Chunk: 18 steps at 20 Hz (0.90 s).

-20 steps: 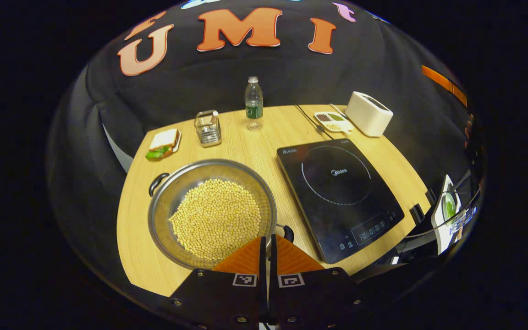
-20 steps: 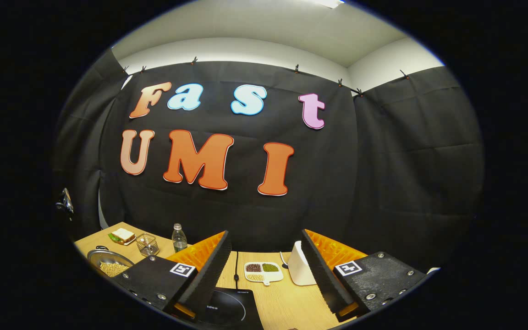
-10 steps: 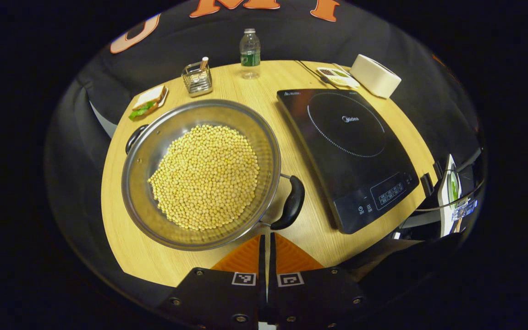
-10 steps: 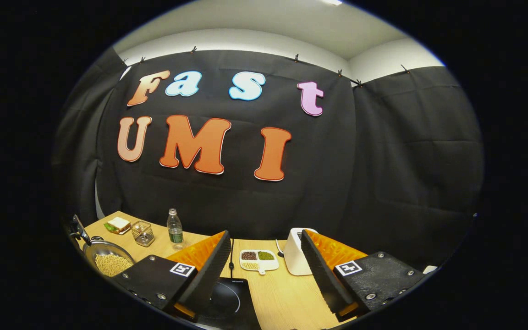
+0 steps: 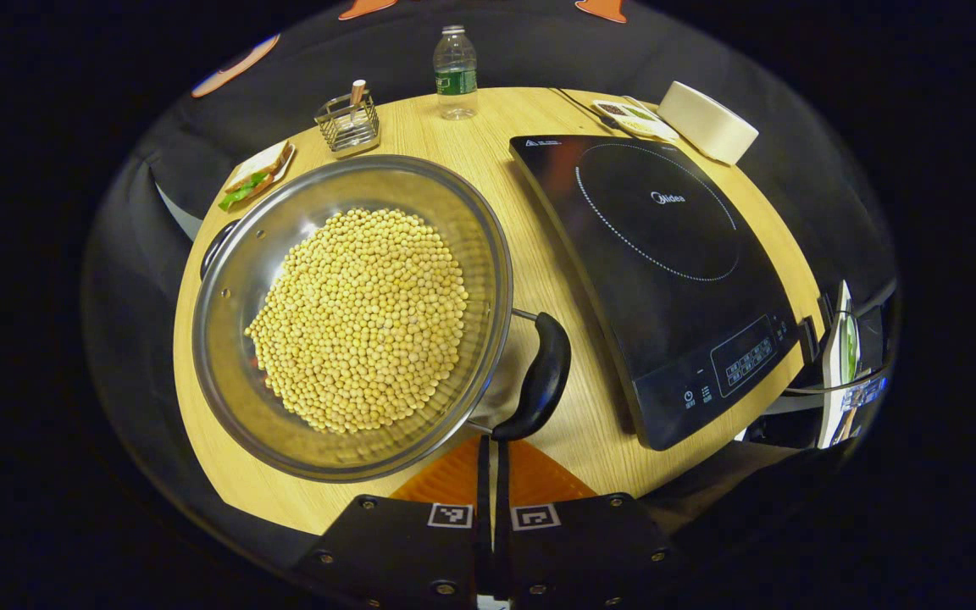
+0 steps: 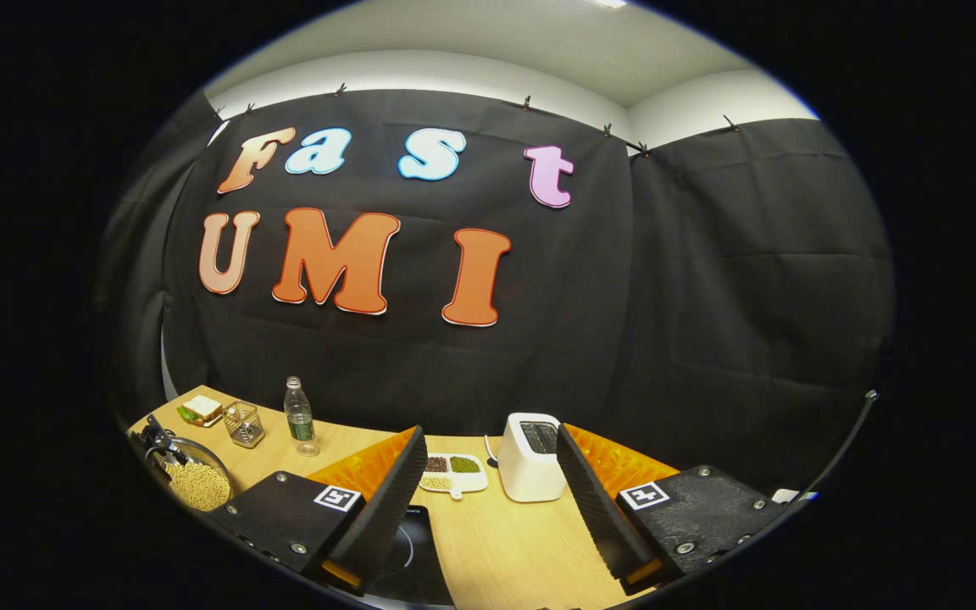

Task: First push the handle of the pot to place it horizontally, then grasp the pot with both hands and set it on the induction cooktop.

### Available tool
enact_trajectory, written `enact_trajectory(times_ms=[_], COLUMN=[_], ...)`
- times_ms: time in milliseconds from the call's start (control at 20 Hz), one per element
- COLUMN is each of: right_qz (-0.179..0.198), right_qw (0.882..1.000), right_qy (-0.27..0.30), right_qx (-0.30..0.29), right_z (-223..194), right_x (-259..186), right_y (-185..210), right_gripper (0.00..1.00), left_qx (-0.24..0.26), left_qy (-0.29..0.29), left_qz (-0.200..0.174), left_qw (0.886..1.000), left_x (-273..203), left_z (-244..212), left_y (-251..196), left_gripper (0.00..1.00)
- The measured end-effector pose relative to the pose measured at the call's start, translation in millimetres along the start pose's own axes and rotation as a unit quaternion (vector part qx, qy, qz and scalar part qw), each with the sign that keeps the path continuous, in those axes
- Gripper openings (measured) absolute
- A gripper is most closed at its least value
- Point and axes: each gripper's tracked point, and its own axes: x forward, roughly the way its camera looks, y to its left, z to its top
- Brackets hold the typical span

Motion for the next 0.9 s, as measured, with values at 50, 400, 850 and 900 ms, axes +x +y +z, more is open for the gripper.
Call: enact_trajectory(times_ms=[50, 400, 850, 900], right_qz=[-0.003, -0.021, -0.005, -0.002], right_qw=[1.0, 1.0, 1.0, 1.0], right_qy=[0.002, 0.014, 0.02, 0.022], right_qx=[0.001, 0.002, 0.002, 0.004], right_z=[-2.5, -20.1, -35.3, -37.6], right_x=[-1.4, -3.6, 1.4, 1.8], right_y=[-6.7, -48.5, -78.5, -81.8], right_gripper=[0.95, 0.95, 0.95, 0.95], left_qx=[-0.011, -0.072, -0.131, -0.136], left_qy=[-0.002, -0.009, -0.028, -0.031], left_qz=[0.004, 0.023, 0.06, 0.06], left_qw=[1.0, 0.997, 0.989, 0.988], left_x=[2.7, 14.6, 33.9, 35.3], left_z=[4.0, 39.9, 92.4, 97.9], left_y=[-0.6, -4.3, -8.8, -9.0], left_gripper=[0.02, 0.03, 0.02, 0.02])
